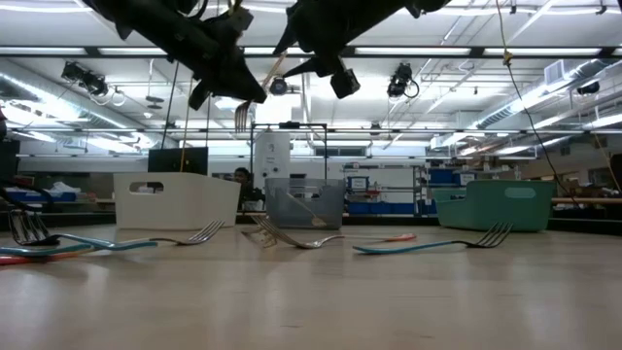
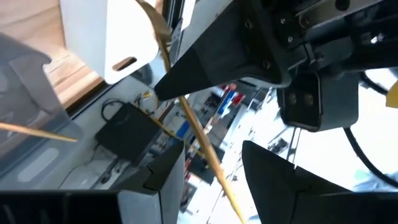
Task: Sort silverware by color (type)
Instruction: Put the yellow fork into the black bin
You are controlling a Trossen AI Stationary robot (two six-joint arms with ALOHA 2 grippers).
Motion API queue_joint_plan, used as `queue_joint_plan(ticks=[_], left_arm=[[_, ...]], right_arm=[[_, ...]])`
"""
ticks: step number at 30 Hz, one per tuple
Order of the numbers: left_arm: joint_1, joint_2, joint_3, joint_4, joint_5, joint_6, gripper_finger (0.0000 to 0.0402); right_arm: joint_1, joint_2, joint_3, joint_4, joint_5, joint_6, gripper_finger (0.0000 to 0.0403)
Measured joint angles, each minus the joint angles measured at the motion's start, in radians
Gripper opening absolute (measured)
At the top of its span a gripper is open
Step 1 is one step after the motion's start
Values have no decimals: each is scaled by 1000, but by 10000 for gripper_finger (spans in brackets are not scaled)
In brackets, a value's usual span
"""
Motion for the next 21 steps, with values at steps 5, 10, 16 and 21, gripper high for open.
queue_joint_plan(ticks=[5, 10, 16, 21], left_arm=[[38, 14, 0, 5, 0, 2, 26], [64, 68, 0, 31, 0, 2, 27], [89, 145, 0, 128, 4, 18, 28], [121, 210, 0, 204, 2, 12, 29]], right_arm=[[9, -14, 0, -58, 47, 77, 170], [24, -58, 0, -164, 48, 263, 170], [37, -98, 0, -339, 44, 476, 170], [53, -101, 0, -470, 41, 605, 169]])
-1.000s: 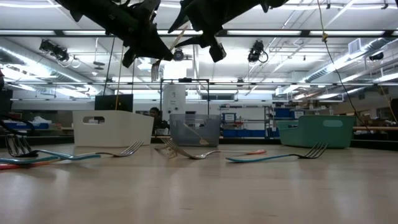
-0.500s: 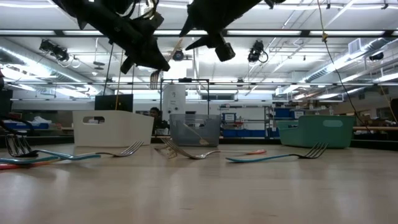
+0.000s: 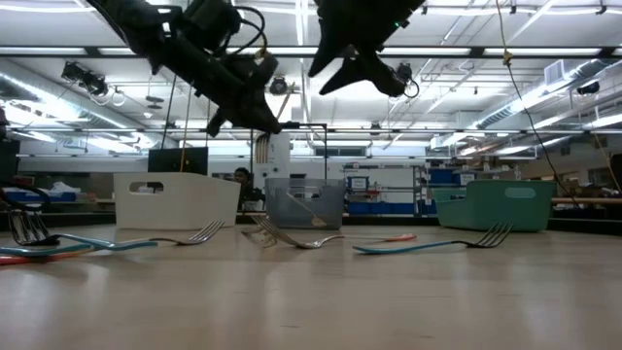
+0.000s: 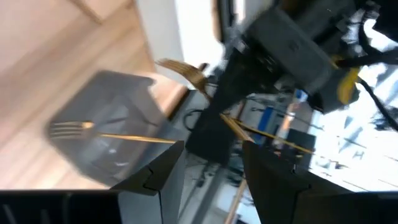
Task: Sort silverware by color (type)
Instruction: Put the yellow fork into the black bin
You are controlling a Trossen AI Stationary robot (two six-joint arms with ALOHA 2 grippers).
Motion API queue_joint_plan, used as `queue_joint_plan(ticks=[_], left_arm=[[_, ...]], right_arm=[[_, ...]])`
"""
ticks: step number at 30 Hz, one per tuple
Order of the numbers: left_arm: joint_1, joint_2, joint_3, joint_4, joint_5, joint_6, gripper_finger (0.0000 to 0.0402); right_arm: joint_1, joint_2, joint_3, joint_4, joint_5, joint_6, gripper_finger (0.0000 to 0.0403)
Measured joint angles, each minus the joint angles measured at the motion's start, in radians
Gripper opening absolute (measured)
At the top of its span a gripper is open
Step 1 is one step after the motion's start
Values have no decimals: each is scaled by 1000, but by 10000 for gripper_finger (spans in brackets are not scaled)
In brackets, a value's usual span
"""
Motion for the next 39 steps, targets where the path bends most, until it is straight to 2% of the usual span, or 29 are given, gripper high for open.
queue_joint_plan(ticks=[7, 17, 29, 39], left_arm=[[36, 103, 0, 154, -1, -49, 29], [81, 244, 0, 389, -40, -76, 29], [79, 392, 0, 641, -96, -153, 29], [20, 465, 6, 696, -194, -151, 29]], right_arm=[[36, 1, -33, -70, 0, 143, 165], [114, 2, -102, -73, 8, 247, 138], [198, 2, -103, -72, 63, 386, 119], [249, 2, -103, -88, 61, 471, 118]])
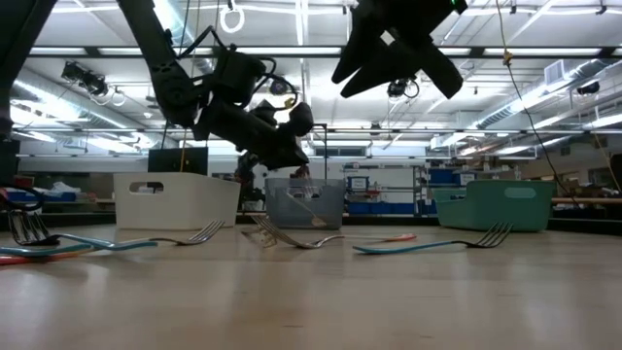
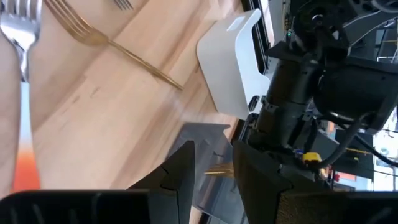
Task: Sort silverware by color (type)
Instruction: Put the yellow fork into the black bin
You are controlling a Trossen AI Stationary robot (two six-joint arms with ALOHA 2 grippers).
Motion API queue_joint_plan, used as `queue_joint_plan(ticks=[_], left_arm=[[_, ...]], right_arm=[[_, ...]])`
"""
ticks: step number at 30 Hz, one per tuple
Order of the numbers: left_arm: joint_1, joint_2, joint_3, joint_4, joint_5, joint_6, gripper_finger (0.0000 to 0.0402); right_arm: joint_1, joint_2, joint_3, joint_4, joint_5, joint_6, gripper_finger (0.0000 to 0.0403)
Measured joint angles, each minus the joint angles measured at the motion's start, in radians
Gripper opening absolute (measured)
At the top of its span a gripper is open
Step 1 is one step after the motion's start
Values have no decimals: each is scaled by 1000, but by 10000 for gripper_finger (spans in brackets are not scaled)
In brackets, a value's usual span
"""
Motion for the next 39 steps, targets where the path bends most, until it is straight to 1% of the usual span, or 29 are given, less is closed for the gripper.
queue_joint_plan(ticks=[8, 11, 14, 21, 24, 28, 33, 39], left_arm=[[-36, 71, 82, 0, -53, 35, 29], [-45, 79, 100, -24, -62, 58, 29], [-57, 82, 103, -43, -74, 94, 29], [-65, 81, 104, -54, -73, 103, 30], [-65, 81, 104, -62, -70, 94, 30], [-65, 81, 103, -86, -69, 26, 30], [-69, 81, 103, -87, -69, -24, 30], [-86, 81, 103, -112, -85, -3, 30]], right_arm=[[16, 0, 0, 0, -1, 45, 118], [21, 0, 0, 0, 0, 48, 118], [25, 0, 0, 1, 0, 49, 118], [25, 0, 0, 2, -1, 85, 118], [24, 0, 0, 1, -1, 97, 118], [24, 0, 0, 1, -1, 97, 117], [24, 0, 0, 0, -2, 95, 108], [24, 0, 0, 0, -7, 93, 96]])
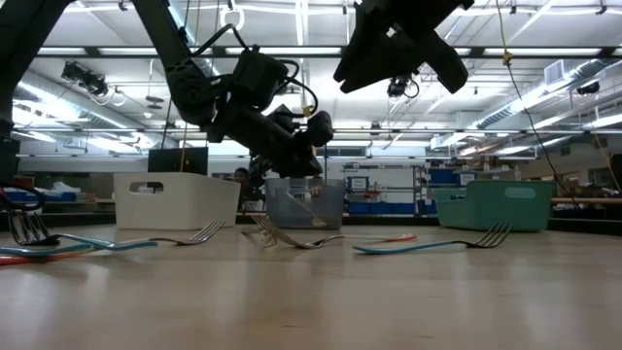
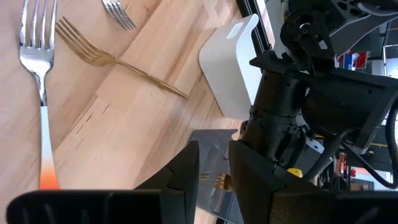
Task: Sort silverware by color (type)
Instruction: Put the yellow fork into the black bin, then put the blue fork into the green bin
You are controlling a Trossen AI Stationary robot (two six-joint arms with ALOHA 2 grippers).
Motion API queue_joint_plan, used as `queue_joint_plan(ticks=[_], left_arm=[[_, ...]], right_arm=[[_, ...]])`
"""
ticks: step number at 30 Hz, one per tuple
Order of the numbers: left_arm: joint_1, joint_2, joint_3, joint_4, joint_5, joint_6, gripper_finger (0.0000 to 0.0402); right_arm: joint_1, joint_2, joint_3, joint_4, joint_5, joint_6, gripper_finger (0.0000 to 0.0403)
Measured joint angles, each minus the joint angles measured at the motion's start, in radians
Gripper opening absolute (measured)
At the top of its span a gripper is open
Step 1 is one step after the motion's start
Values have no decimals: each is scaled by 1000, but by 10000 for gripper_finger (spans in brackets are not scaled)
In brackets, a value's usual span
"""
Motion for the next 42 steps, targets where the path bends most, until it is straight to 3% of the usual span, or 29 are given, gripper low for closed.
queue_joint_plan(ticks=[11, 20, 25, 30, 37, 42], left_arm=[[-13, 0, 0, -46, 22, -17, 36], [-18, -1, 0, -88, 8, -16, 98], [-17, -37, 0, -96, 5, 108, 128], [-26, -121, 0, -119, -13, 268, 134], [-94, -294, 0, -412, -12, 429, 134], [-181, -387, 0, -648, 20, 494, 134]], right_arm=[[0, 0, 0, 0, -3, 0, 92], [0, 0, 0, 0, -6, 2, 92], [0, 0, 0, -2, -7, 6, 92], [0, 0, 0, -7, -7, 11, 92], [0, 0, 0, -28, -4, 90, 92], [-3, 0, 0, -40, -64, 200, 92]])
